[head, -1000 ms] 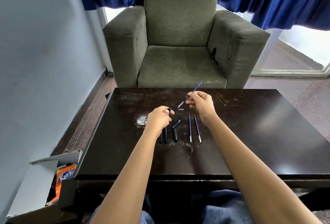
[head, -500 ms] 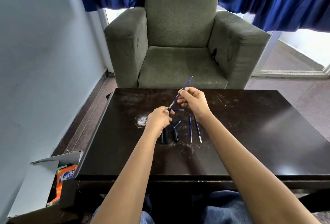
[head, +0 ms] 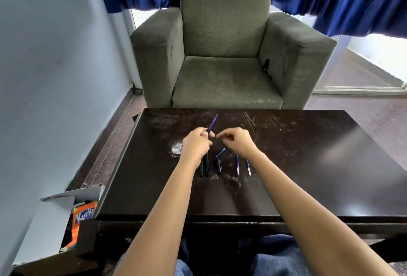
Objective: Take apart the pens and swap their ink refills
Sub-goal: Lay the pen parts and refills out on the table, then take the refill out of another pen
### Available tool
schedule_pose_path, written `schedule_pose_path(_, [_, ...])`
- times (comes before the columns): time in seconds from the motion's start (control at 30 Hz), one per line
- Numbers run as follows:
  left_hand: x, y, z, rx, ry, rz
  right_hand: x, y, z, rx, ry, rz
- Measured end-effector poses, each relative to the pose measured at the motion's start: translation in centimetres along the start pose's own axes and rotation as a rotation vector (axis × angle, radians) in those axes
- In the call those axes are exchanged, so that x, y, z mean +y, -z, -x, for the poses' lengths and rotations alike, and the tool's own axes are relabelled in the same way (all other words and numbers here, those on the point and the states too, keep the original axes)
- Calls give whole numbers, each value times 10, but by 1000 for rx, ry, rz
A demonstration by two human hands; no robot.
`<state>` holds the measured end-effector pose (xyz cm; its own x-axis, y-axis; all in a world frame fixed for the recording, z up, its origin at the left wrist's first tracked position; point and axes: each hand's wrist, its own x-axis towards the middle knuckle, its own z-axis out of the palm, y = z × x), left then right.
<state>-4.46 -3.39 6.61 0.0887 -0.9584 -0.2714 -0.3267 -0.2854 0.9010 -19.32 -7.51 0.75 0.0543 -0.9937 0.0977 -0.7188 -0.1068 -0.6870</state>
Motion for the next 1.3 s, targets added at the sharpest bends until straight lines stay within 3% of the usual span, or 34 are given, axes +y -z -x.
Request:
schedule_pose_path(0.13, [0, 1, 0, -4, -1, -6, 24, -20, 3, -178, 17, 395])
schedule_pose_path(0.23, [1, 2, 2, -2, -3, -15, 25, -26, 6, -168, 52, 541])
schedule_pose_path(0.37, [1, 2, 1, 9, -9, -37, 23, -28, 5, -93, 54, 599])
schedule_pose_path(0.63, [1, 2, 2, 21, -24, -84, 31, -29, 4, -165, 78, 606])
schedule_pose_path(0.7, [0, 3, 2, 22, -39, -94, 30, -23, 0, -74, 55, 483])
schedule_pose_path(0.8, [0, 5, 2, 28, -76, -101, 17, -1, -9, 145, -48, 72])
schedule_pose_path(0.9, [4, 8, 3, 27, -121, -116, -9, 28, -9, 244, -142, -330])
schedule_pose_path(1.13, [4, 23, 18, 44, -131, -107, -56, 60, 12, 219, -197, -817])
schedule_pose_path(1.3, [-4, 31, 38, 44, -165, -121, -64, 67, 41, 229, -304, -1019])
